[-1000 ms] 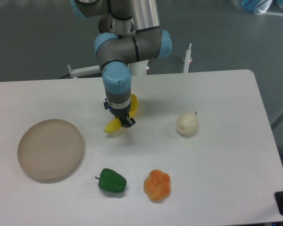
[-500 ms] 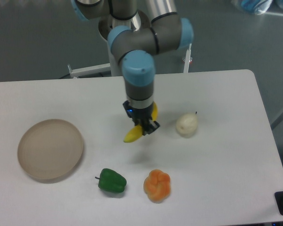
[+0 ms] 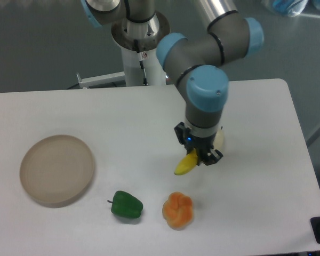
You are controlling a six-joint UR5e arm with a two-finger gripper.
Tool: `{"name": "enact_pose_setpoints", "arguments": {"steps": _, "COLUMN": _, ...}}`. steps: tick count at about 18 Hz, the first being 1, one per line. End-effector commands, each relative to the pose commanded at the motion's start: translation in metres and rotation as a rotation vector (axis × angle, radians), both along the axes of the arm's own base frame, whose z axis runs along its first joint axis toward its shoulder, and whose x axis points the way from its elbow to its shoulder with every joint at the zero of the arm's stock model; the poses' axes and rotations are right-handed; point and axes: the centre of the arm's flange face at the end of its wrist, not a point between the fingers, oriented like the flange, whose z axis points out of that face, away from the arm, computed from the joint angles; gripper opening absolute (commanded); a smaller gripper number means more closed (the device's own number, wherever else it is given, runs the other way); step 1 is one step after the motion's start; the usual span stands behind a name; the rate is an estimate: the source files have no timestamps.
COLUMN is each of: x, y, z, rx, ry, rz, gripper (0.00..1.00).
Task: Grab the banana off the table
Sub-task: 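Lift the held banana and carry it toward the white pear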
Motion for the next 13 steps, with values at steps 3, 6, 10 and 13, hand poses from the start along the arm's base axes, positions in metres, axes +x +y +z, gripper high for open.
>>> {"name": "enact_pose_setpoints", "arguments": {"steps": 3, "x": -0.016, "y": 0.005, "z": -0.001, "rx": 0.006, "ry": 0.005, "rz": -0.039, "gripper": 0.10}}
{"name": "enact_pose_setpoints", "arguments": {"steps": 6, "x": -0.025, "y": 0.006, "z": -0.002, "rx": 0.010, "ry": 0.010, "rz": -0.039, "gripper": 0.10}}
{"name": "enact_pose_setpoints", "arguments": {"steps": 10, "x": -0.039, "y": 0.005, "z": -0.002, "rx": 0.008, "ry": 0.014, "rz": -0.097, "gripper": 0.09}}
{"name": "enact_pose_setpoints", "arguments": {"steps": 13, "x": -0.040, "y": 0.005, "z": -0.002, "rx": 0.009, "ry": 0.015, "rz": -0.097, "gripper": 0.09}}
